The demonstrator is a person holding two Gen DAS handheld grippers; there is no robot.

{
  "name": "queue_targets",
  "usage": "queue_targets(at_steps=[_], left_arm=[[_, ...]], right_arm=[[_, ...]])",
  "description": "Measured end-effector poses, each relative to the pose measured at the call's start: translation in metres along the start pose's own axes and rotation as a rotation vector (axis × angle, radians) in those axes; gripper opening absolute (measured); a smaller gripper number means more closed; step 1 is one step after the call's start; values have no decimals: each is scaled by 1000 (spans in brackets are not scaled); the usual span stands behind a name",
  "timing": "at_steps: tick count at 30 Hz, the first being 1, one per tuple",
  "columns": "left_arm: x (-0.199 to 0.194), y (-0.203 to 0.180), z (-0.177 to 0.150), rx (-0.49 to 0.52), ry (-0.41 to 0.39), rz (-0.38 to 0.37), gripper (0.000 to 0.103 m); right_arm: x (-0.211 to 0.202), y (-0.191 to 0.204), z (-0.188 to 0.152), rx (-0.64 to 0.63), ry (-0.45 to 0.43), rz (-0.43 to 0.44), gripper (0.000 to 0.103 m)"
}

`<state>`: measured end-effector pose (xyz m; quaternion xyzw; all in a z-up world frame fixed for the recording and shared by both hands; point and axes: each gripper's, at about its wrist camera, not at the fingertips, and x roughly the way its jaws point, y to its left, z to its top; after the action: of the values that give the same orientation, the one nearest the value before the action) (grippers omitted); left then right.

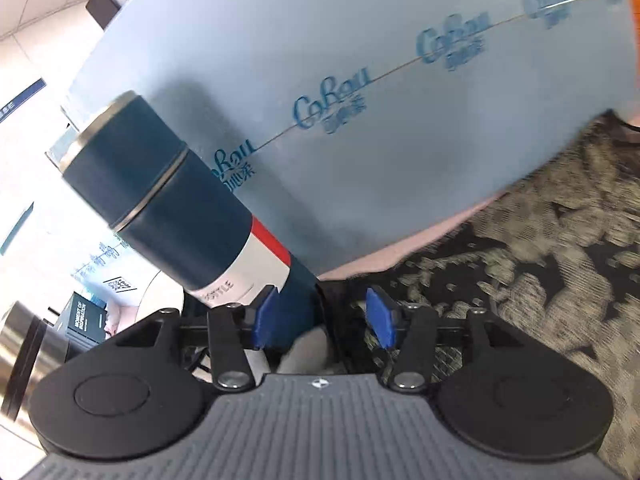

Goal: Fold clothes

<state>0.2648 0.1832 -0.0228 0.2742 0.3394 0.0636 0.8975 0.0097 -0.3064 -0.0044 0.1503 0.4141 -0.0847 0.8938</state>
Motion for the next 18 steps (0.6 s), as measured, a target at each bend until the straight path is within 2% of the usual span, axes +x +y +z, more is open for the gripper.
queue_targets(at_steps=[3,5,9,13,15,16,18], left_arm=[[-21,-9,-9,9,-19,-39,52],[-38,-15,-16,7,-29,-61,56],[-80,-23,-36,3,-38,-100,62],[-121,-37,-58,-17,-4,-165,64],[-138,-47,-71,-14,11,-193,64],[-144,-52,-77,-10,16,-200,64],[-157,-63,-89,-3,28,-213,66]], right_arm=[[9,-15,13,-8,-43,-106,79],[18,-26,24,-7,-72,-147,79],[47,-42,46,-6,-74,-121,79],[83,-40,59,-51,-21,-102,78],[96,-38,61,-62,7,-106,54],[102,-35,62,-75,26,-109,7],[105,-22,63,-136,23,-114,4]])
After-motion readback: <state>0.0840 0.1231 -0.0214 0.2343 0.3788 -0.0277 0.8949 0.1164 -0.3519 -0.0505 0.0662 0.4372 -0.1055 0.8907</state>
